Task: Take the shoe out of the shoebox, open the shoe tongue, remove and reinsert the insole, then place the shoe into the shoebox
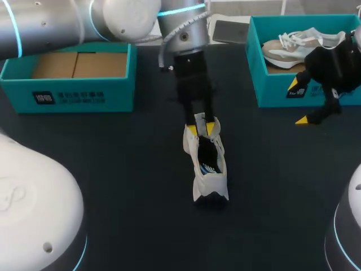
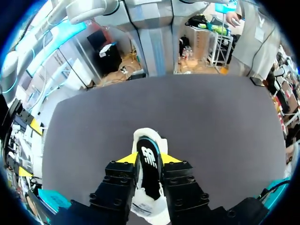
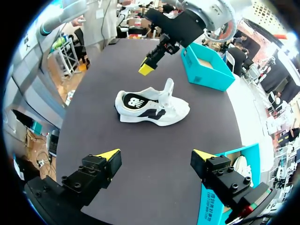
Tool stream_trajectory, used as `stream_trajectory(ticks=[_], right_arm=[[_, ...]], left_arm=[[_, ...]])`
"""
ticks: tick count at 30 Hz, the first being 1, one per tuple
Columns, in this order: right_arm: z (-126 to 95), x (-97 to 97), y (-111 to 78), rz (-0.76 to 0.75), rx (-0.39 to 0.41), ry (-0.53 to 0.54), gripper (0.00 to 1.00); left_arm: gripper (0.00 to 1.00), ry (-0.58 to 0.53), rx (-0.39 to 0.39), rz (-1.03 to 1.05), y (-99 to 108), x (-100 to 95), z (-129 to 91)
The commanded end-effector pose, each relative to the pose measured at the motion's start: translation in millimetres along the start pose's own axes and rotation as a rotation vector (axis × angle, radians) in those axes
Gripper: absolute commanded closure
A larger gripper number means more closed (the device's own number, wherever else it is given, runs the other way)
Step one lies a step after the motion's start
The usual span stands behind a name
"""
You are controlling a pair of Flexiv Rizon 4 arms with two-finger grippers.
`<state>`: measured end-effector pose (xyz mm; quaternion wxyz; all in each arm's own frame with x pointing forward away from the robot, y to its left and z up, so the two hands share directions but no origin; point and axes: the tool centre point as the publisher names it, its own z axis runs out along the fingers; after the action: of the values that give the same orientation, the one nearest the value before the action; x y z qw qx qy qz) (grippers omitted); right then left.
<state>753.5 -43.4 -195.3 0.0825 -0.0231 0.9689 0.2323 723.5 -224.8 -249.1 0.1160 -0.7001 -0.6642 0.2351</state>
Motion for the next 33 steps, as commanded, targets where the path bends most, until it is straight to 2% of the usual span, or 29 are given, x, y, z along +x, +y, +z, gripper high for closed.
stream_trajectory(ticks=[1,6,8,10,24,25,28,32,33], right_arm=[[0.6,0.8,0.6,0.001,0.003,-0.001,0.0],[0.6,0.8,0.6,0.001,0.003,-0.001,0.0],[0.6,0.8,0.6,0.001,0.003,-0.001,0.0],[0.6,0.8,0.6,0.001,0.003,-0.001,0.0],[0.6,0.8,0.6,0.001,0.003,-0.001,0.0],[0.6,0.8,0.6,0.001,0.003,-0.001,0.0],[0.6,0.8,0.6,0.001,0.003,-0.001,0.0],[0.6,0.8,0.6,0.001,0.003,-0.001,0.0],[0.6,0.8,0.6,0.001,0.003,-0.001,0.0]], left_arm=[[1.0,0.204,-0.048,0.06,5.7,-6.0,15.0],[1.0,0.286,-0.168,0.087,18.1,-1.4,28.1],[1.0,0.292,-0.187,0.094,22.0,0.8,31.8],[1.0,0.307,-0.273,0.07,24.3,2.5,36.1],[1.0,0.307,-0.273,0.07,24.3,2.5,36.1],[1.0,0.277,-0.308,0.052,26.9,2.0,42.1],[1.0,0.254,-0.347,0.019,33.3,0.9,58.7],[1.0,0.234,-0.331,0.006,40.4,-2.0,71.7],[1.0,0.22,-0.347,-0.002,41.2,-2.8,73.8]])
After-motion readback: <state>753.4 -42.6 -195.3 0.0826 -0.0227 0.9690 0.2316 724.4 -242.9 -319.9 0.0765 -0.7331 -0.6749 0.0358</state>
